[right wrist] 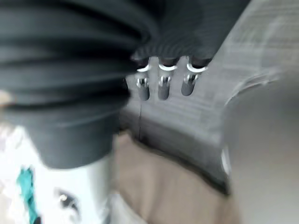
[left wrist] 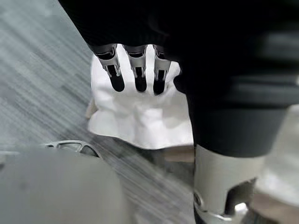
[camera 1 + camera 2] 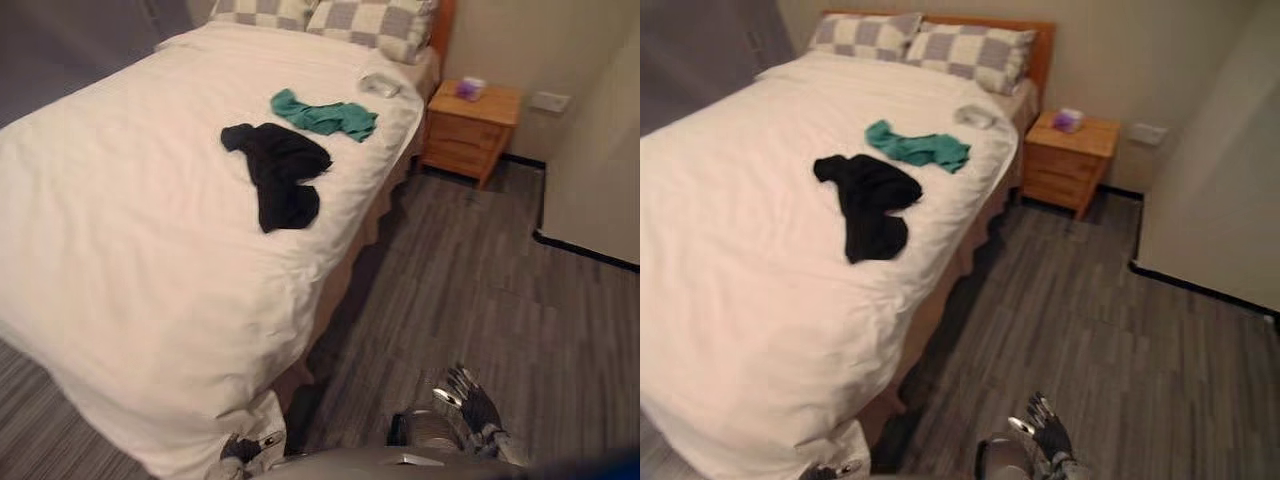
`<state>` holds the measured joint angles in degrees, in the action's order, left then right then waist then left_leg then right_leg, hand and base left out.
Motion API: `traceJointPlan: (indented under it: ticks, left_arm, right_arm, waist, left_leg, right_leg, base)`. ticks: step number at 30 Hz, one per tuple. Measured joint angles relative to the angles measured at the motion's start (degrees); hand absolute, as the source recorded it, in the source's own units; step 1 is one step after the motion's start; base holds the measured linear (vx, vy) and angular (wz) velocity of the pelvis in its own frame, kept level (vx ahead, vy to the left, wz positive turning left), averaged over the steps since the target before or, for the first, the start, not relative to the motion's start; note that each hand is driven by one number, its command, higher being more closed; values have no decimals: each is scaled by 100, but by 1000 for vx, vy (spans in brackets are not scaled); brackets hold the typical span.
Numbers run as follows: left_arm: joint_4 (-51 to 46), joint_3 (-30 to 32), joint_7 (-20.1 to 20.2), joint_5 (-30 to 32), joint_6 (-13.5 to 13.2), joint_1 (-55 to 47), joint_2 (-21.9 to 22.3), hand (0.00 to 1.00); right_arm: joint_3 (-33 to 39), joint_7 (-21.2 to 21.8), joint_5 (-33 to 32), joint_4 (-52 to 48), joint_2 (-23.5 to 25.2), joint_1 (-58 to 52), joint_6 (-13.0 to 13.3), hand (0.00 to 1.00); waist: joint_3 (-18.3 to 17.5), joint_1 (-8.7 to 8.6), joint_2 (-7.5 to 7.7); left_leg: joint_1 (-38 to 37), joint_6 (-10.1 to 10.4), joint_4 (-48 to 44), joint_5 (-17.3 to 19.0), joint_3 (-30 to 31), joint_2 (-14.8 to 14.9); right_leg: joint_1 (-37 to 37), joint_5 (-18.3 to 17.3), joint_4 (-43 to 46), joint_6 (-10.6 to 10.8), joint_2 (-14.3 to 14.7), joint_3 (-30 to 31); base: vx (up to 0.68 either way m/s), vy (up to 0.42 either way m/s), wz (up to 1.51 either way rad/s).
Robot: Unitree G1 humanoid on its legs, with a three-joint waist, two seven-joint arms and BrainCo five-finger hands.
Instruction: Tidy the bed and pick cloth on bed and put in laundry
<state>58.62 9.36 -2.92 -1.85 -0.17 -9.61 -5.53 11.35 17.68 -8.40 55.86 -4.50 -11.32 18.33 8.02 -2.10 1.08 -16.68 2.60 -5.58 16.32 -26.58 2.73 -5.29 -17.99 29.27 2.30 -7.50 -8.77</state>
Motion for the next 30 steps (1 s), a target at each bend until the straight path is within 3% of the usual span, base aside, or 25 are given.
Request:
traceJointPlan:
  ticks: [2, 3, 6, 8, 12, 14, 16, 17, 18, 24, 30]
  left_arm:
    - [129, -184, 13, 3, 60, 59, 95, 0]
    - [129, -248, 15, 18, 96, 56, 106, 0]
    - [125, -315, 207, 146, 122, 80, 31, 0]
    - [115, -379, 260, 145, 122, 156, -32, 0]
    - [118, -406, 268, 119, 106, 162, -70, 0]
    - [116, -341, 272, 59, 73, 161, -83, 0]
    - [120, -197, 278, -1, 45, 113, -63, 0]
    - [119, -200, 275, -27, 30, 77, -41, 0]
    - [239, -321, 118, -88, 345, 151, 22, 0]
    - [239, -322, 118, -87, 345, 131, 7, 0]
    - [170, -242, 109, -493, 198, 83, 13, 0]
  right_arm:
    - [141, -75, 26, 105, -99, -103, -117, 0]
    - [138, -117, 27, 137, -130, -94, -164, 0]
    - [130, -284, -163, 169, -75, -79, -394, 0]
    - [117, -349, -402, 223, -57, -59, -494, 0]
    - [33, -421, -775, 260, -69, 25, -825, 0]
    - [5, -401, -708, 260, -74, 53, -951, 0]
    - [-113, -322, -562, 304, -119, 162, -1077, 0]
    - [-149, -290, -488, 366, -170, 247, -1122, 0]
    - [-2, -542, -777, 475, -241, 251, -1495, 0]
    - [13, -543, -781, 472, -238, 249, -1485, 0]
    - [309, -681, -827, 457, -74, 172, -1249, 0]
  waist:
    - [-13, -42, -351]
    - [-27, -36, -390]
    - [-54, -41, -338]
    - [-63, -30, -254]
    - [-61, -16, -228]
    - [-30, -2, -175]
    - [35, 62, -88]
    - [18, 140, -161]
    - [40, 163, -377]
    - [42, 153, -355]
    - [97, 166, -296]
  left_leg:
    - [-39, 14, 149, -273, 94, 201]
    - [-37, 33, 162, -315, 57, 277]
    - [-31, 69, 176, -463, 28, 365]
    - [-18, 83, 177, -551, 17, 366]
    - [7, 102, 77, -565, -153, 360]
    - [128, 71, -282, -545, 30, 312]
    - [353, -125, -784, -419, 690, 269]
    - [367, -220, -762, -294, 1163, 185]
    - [62, 259, -45, -10, 1603, 522]
    - [107, 200, -140, -159, 1606, 393]
    - [368, 169, 22, -153, 1302, 484]
  right_leg:
    - [388, 514, -972, -124, 465, 60]
    - [462, 684, -1260, -180, 581, 155]
    - [697, 1091, -1946, -223, 784, 330]
    - [841, 1384, -2423, -214, 836, 456]
    - [1114, 2028, -3375, -208, 930, 844]
    - [1130, 2139, -3475, -210, 895, 1141]
    - [1112, 2171, -3474, -198, 827, 1482]
    - [1070, 2162, -3476, -203, 877, 1668]
    - [782, 2486, -3513, -259, 1265, 1197]
    - [779, 2435, -3514, -285, 1124, 1191]
    - [545, 2426, -3428, -281, 931, 476]
  base:
    - [119, -91, -55]
    - [64, -59, -54]
    - [-19, -78, -41]
    - [-53, -50, -36]
    - [-99, -52, -51]
    - [-93, -64, -59]
    - [-85, -56, -79]
    - [-56, -14, -56]
    - [-21, 15, -41]
    - [4, 36, -1]
    - [-29, 26, 21]
